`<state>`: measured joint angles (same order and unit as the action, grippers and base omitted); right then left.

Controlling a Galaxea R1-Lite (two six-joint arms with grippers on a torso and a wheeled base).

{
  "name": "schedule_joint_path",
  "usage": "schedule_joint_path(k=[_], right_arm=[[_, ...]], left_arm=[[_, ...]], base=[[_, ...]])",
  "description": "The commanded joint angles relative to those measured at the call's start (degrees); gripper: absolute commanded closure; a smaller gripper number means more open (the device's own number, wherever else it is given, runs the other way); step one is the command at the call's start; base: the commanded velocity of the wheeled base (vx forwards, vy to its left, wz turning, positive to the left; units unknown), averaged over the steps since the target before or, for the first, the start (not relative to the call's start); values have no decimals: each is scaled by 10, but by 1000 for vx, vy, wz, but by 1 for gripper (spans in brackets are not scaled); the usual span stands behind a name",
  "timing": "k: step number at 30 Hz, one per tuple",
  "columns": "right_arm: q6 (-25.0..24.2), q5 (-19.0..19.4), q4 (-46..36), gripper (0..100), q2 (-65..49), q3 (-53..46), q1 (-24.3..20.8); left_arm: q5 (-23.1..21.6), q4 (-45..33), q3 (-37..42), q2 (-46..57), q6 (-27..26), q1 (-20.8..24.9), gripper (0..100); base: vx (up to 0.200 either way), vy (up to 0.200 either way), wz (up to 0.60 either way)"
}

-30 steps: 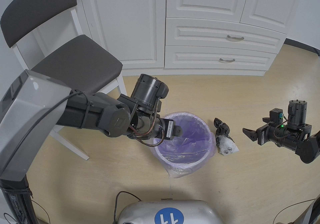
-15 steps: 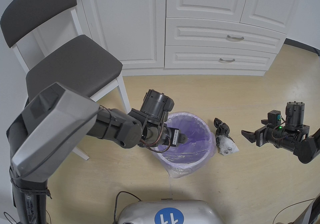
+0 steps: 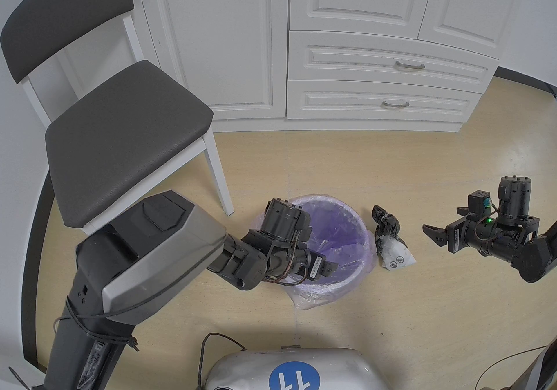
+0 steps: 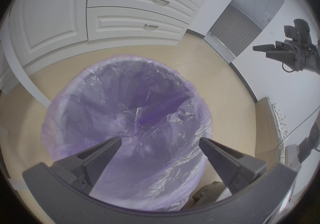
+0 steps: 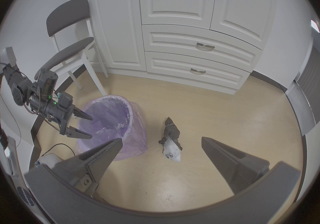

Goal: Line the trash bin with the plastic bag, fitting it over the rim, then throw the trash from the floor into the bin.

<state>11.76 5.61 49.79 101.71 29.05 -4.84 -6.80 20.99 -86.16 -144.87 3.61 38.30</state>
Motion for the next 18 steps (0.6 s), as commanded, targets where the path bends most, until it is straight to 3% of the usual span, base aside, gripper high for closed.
schedule_joint_path(k=[1,10,11,18], right_arm=[[0,5,0,0,2,0,4],[0,13,0,0,2,0,11],[0,14,0,0,2,0,11],[1,14,0,0,2,0,12]], left_arm=[[-8,19,-3,-40,-3,1,0],[-8,42,18,-35,-4,12,0],[-8,50,18,-37,-3,12,100],[-8,94,37,-22,-2,9,100]], base=[[0,0,0],[0,0,0],[0,0,0],[0,0,0]])
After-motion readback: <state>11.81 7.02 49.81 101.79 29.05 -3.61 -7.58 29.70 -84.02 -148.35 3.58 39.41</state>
